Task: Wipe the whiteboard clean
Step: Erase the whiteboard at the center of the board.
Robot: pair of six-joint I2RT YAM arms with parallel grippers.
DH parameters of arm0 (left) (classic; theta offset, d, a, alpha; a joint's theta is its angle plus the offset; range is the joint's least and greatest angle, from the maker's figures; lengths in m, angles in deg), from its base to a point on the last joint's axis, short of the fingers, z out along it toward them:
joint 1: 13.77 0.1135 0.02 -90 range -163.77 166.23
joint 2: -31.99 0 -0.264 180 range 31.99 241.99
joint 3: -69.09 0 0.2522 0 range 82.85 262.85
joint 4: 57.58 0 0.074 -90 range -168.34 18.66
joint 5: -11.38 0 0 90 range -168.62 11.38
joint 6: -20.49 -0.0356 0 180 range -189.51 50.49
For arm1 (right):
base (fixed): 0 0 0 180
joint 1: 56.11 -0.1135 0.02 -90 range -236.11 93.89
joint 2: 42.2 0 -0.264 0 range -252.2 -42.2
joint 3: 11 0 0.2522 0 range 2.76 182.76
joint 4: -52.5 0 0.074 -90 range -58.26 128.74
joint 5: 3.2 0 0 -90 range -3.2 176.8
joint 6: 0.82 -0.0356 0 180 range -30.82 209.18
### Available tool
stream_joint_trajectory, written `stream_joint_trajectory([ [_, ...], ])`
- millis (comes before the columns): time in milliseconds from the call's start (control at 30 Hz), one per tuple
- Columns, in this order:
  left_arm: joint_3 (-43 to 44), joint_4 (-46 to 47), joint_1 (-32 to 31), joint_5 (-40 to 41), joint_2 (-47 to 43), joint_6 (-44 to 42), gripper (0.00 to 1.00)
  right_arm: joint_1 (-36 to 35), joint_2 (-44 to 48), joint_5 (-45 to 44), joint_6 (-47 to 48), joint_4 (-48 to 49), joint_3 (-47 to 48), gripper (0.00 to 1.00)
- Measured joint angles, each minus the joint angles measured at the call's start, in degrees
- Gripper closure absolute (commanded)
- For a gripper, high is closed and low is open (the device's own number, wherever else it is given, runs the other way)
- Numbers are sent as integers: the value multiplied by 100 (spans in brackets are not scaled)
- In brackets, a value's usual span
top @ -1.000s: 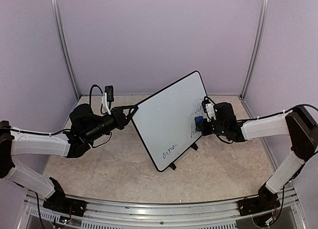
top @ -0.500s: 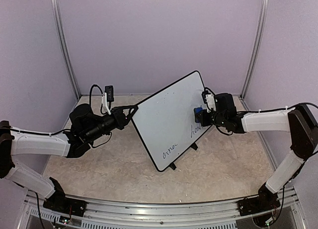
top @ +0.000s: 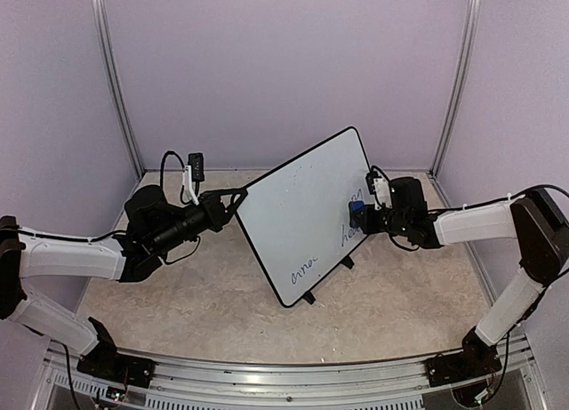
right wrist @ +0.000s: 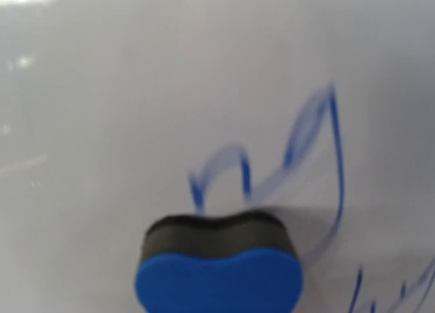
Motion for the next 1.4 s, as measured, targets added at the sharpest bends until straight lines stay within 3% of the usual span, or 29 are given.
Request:
stream_joint_trajectory([
  [300,313,-522,-48,15,0,-81,100,-4,55,22,-44,-136,-367,77],
  [500,463,-857,-168,195,-26,-157,100,37,48,-83,-9,-654,278,76],
  [733,452,-1040,-203,229,-153,-214,100,105,-33,-46,-55,-619,872,77],
  [1133,426,-1073,-208,238,-201,-225,100,105,0,-4,-413,46,-428,77],
  [1400,426,-1064,-223,240,-203,-240,100,157,-20,-20,-422,-203,-214,77],
])
